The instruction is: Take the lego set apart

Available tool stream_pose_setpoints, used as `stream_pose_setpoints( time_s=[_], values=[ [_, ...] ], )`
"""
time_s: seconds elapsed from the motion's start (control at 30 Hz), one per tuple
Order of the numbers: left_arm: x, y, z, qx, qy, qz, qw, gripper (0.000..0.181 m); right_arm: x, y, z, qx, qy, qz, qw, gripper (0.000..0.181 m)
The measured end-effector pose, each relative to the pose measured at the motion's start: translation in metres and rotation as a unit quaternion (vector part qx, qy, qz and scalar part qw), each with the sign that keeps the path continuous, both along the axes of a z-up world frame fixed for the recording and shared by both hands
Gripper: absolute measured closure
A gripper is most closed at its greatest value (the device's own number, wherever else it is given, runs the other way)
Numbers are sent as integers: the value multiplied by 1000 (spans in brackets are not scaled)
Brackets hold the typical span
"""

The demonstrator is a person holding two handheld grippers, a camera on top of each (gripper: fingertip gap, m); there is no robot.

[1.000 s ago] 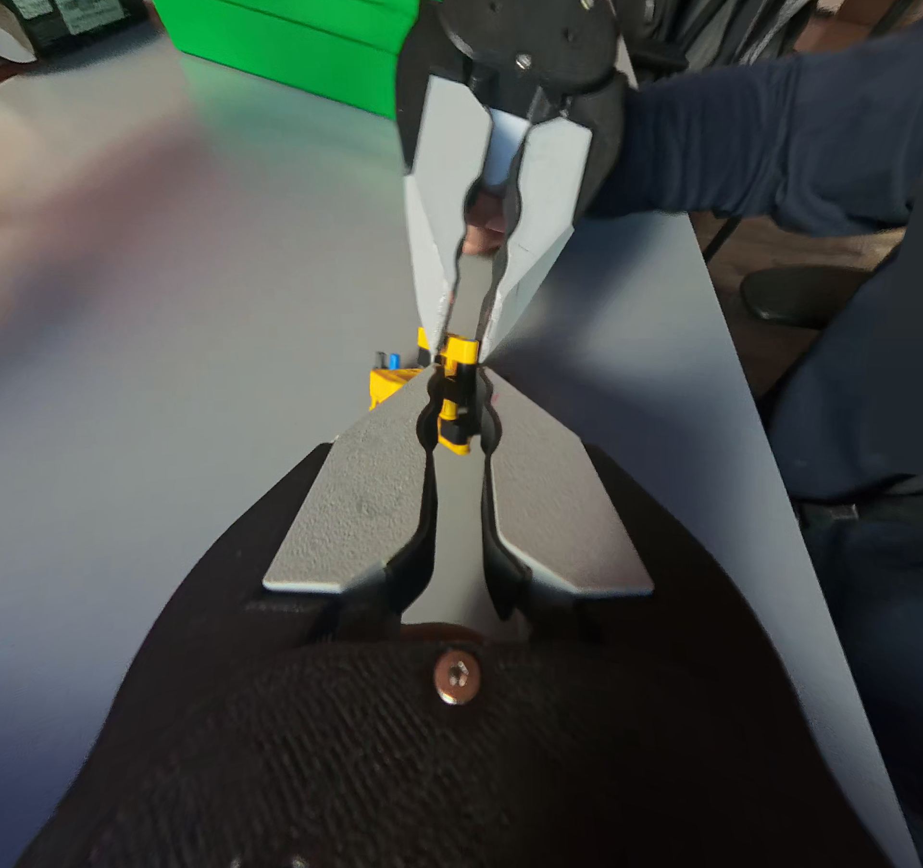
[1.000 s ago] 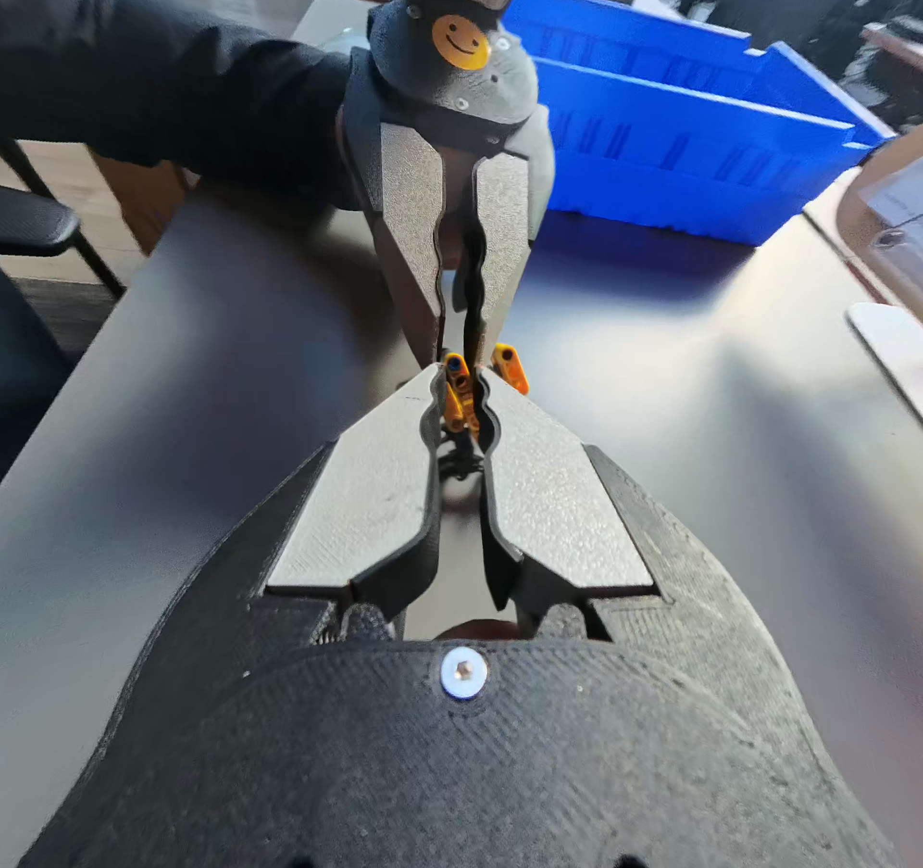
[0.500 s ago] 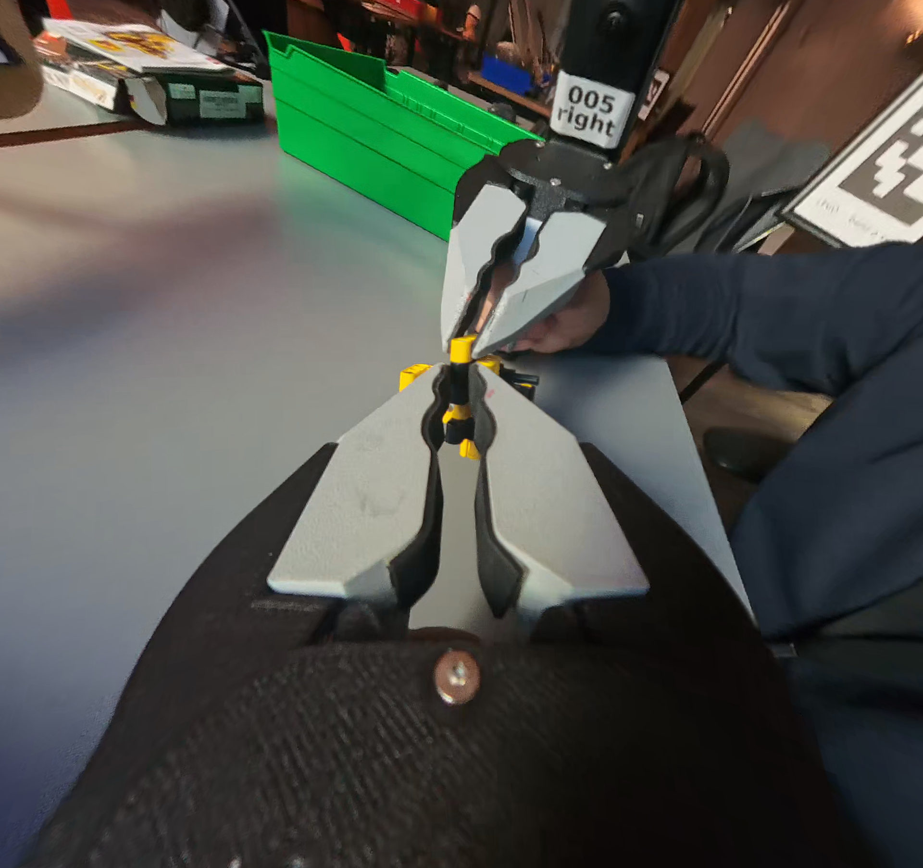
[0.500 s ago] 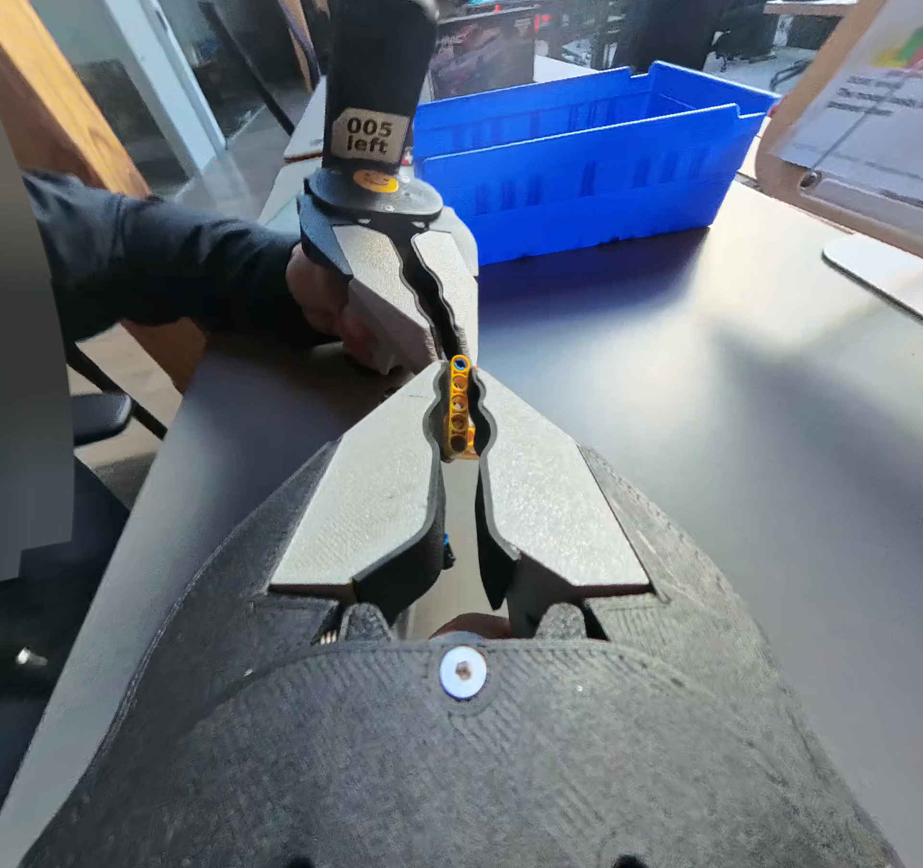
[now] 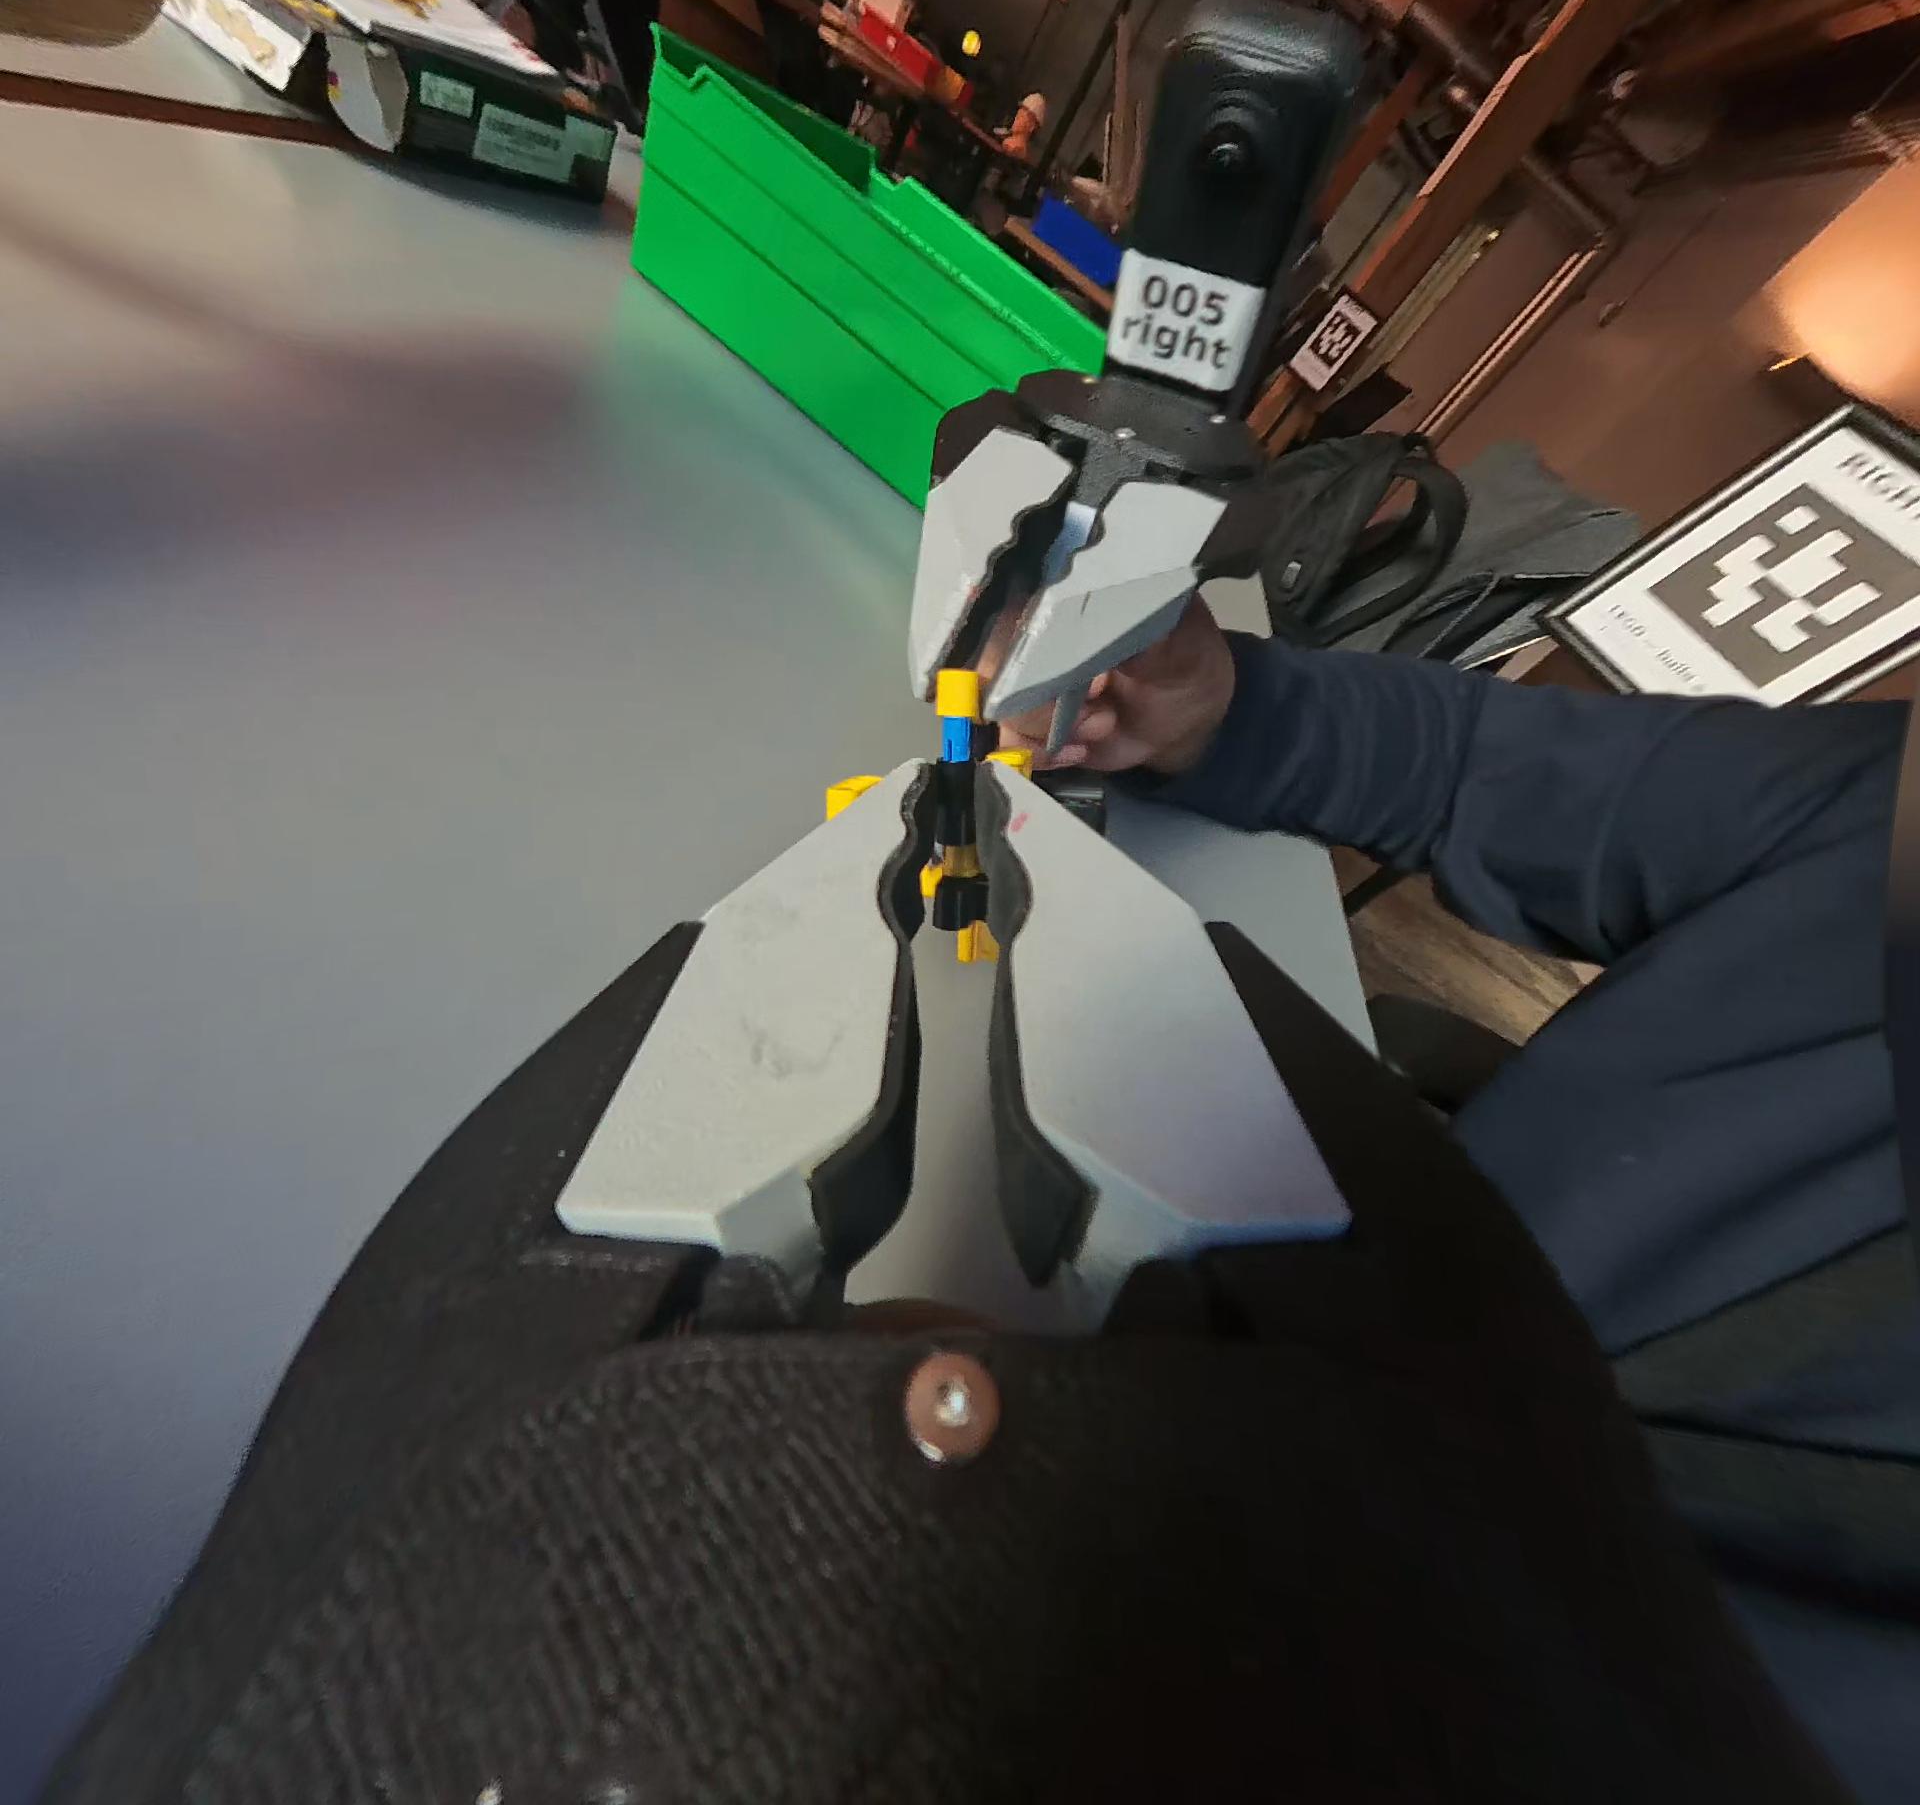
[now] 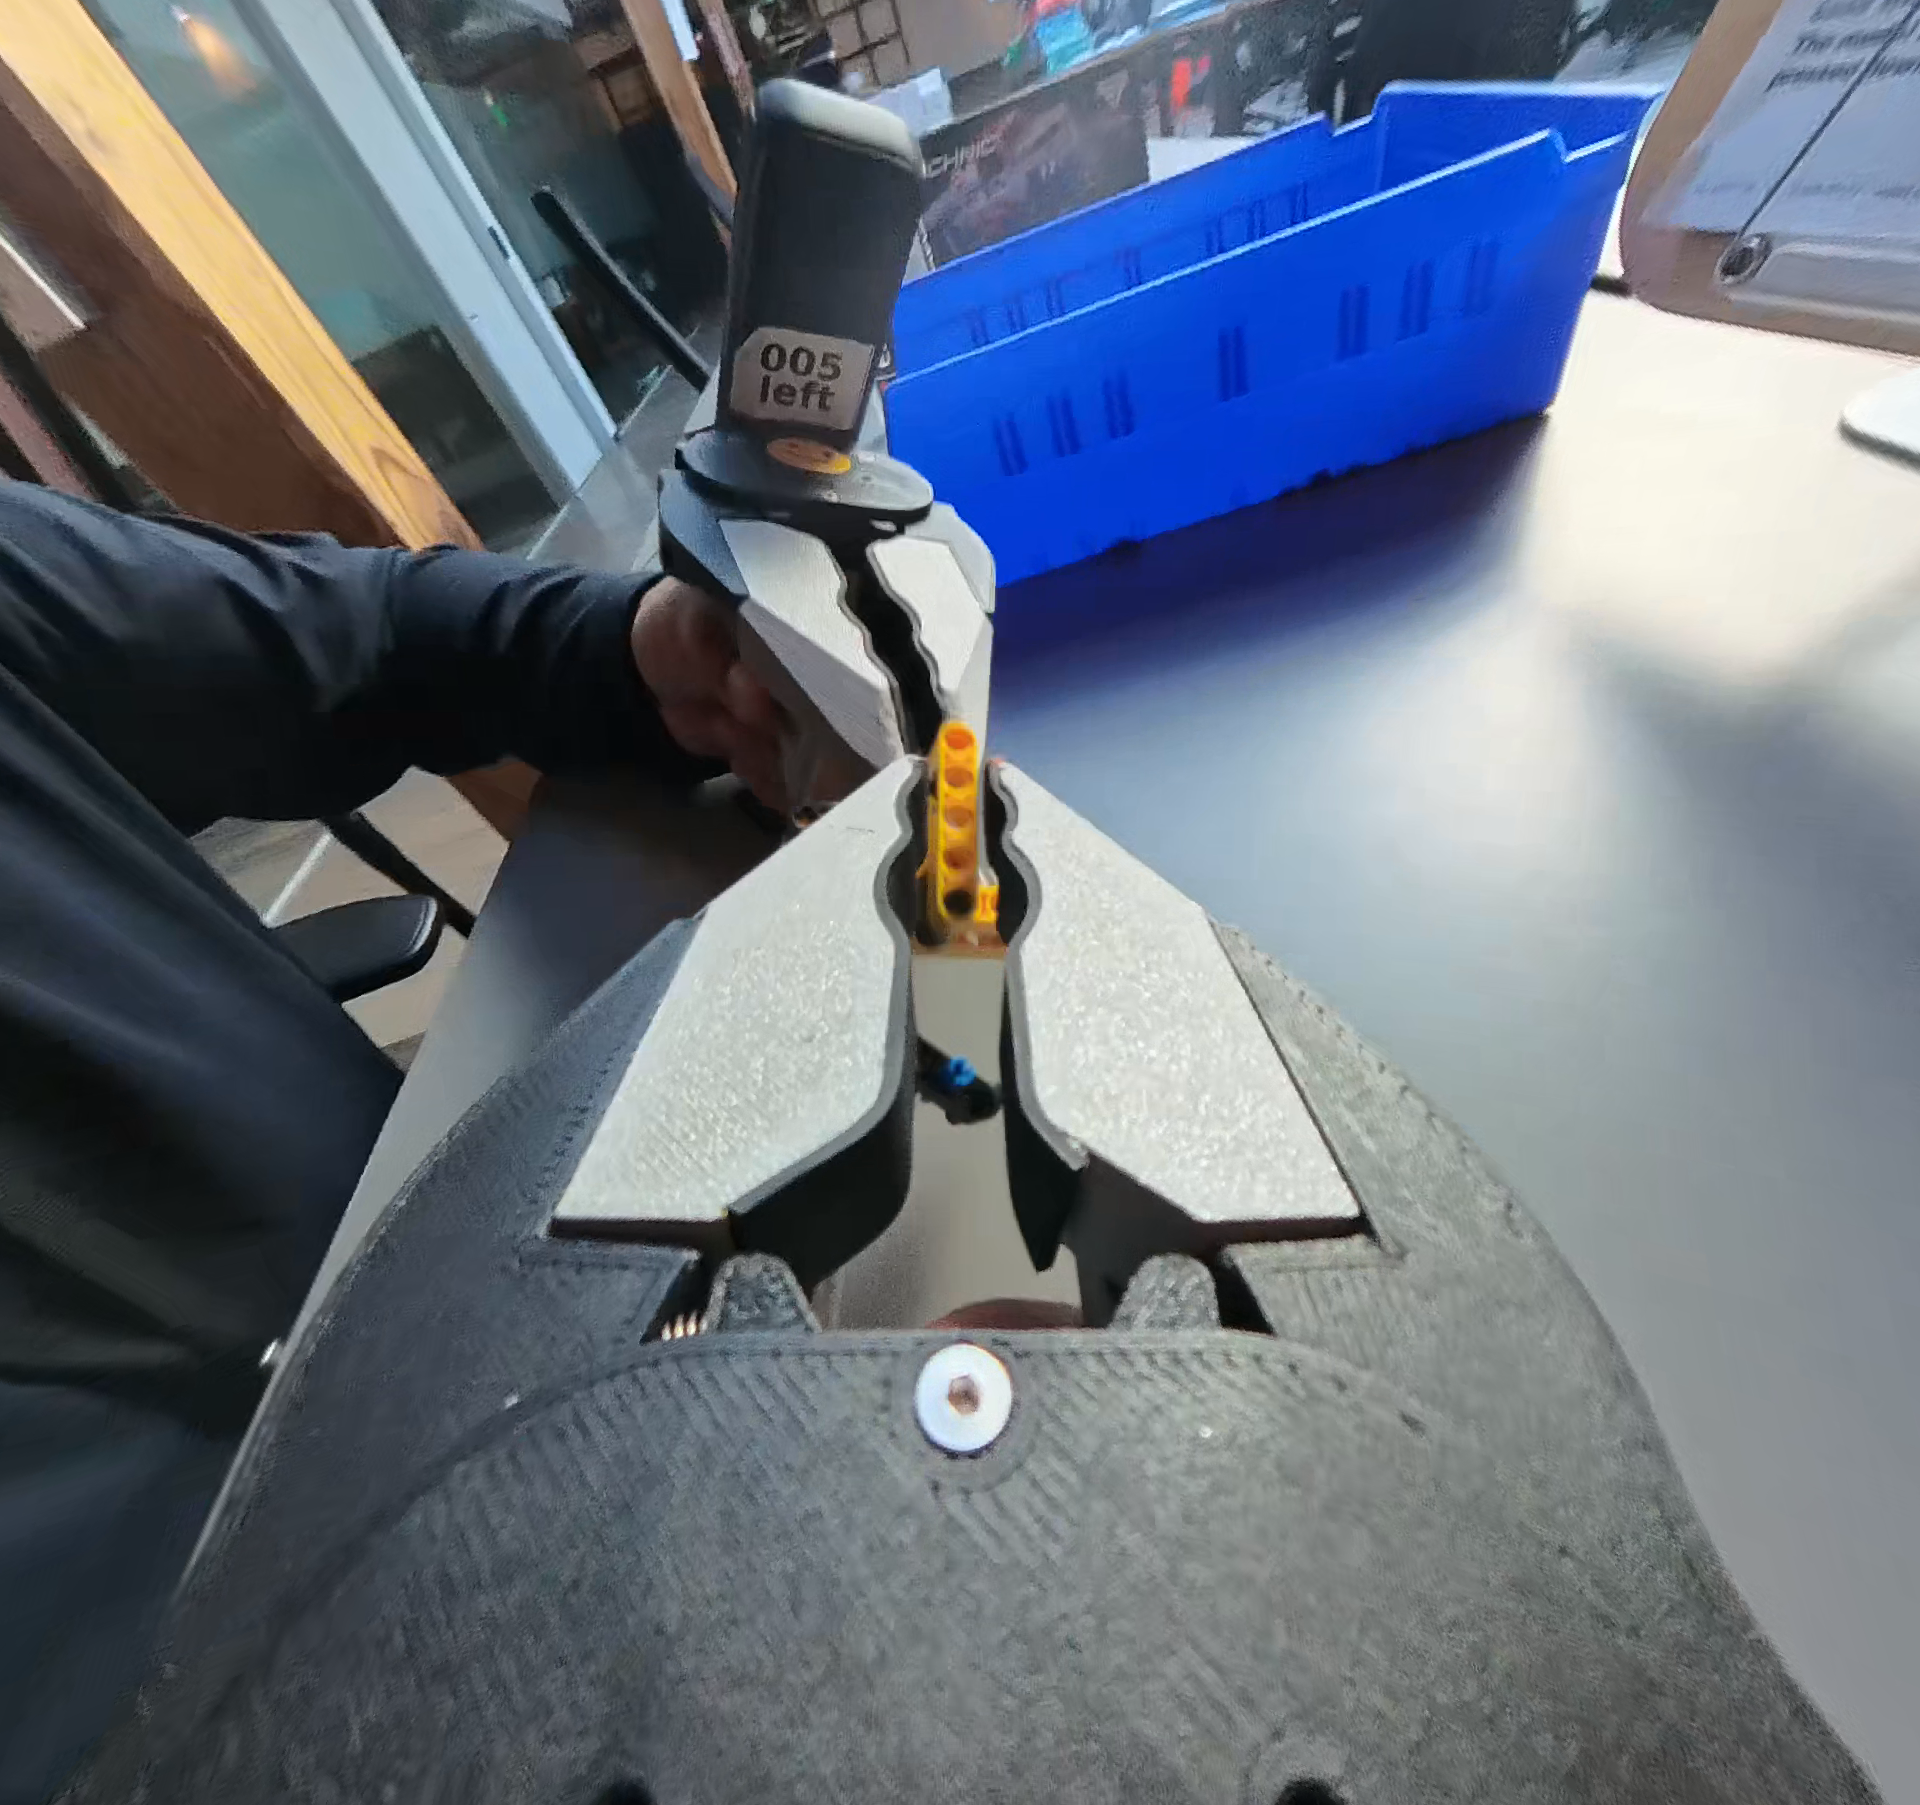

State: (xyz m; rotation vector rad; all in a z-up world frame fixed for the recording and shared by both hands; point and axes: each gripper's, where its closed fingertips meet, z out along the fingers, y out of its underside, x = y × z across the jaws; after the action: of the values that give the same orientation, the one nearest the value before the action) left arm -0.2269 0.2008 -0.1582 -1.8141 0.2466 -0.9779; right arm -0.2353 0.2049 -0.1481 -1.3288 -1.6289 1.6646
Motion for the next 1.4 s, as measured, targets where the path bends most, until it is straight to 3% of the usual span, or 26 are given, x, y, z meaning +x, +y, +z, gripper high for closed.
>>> stream_pose_setpoints(
  time_s=[0.07, 0.17, 0.33, 0.43, 0.67, 0.83, 0.87, 1.03, 1.1, 1.13, 1.17, 1.2, 1.27, 1.4],
  values=[
    [-2, 1, 4, 1, -17, 3, 1000, 177, 6, 8, -9, 4, -30, 6, 1000, 162],
    [-5, 1, 2, 0, -10, 8, 1000, 177, 15, 7, -12, -23, -40, 23, 999, 160],
    [-4, 0, -1, -10, -14, -2, 1000, 177, 17, -2, -12, -39, -41, 60, 997, 170],
    [3, -8, -1, -17, -18, -45, 999, 176, 19, -3, -6, -83, -35, 72, 993, 177],
    [19, -13, -7, -23, 13, -79, 997, 139, 16, -13, -12, -45, -40, 65, 996, 177],
    [26, -11, -15, -33, 41, -72, 996, 152, 16, -13, -10, -51, -35, 64, 996, 176],
    [26, -11, -15, -35, 37, -68, 996, 167, 16, -13, -10, -56, -35, 64, 996, 176],
    [23, -7, -17, -46, 33, -55, 997, 168, 10, -8, -9, -65, -36, 39, 996, 176],
    [20, -5, -15, -47, 16, -50, 998, 168, 4, -6, -4, -89, -29, 28, 995, 176],
    [19, -4, -16, -52, 17, -50, 997, 168, 1, -6, 10, -113, 6, 25, 993, 177],
    [25, -7, -33, -91, 54, -64, 992, 170, 1, 0, 43, -175, 71, 23, 982, 178],
    [36, -11, -42, -99, 97, -90, 986, 170, 0, 1, 56, -180, 83, 30, 980, 177],
    [53, -9, -37, -67, 116, -97, 986, 169, -10, 8, 28, -64, 23, 2, 998, 177],
    [41, -4, -29, -33, 122, -61, 990, 168, 2, 9, -5, -33, -50, 23, 998, 176]
  ],
)
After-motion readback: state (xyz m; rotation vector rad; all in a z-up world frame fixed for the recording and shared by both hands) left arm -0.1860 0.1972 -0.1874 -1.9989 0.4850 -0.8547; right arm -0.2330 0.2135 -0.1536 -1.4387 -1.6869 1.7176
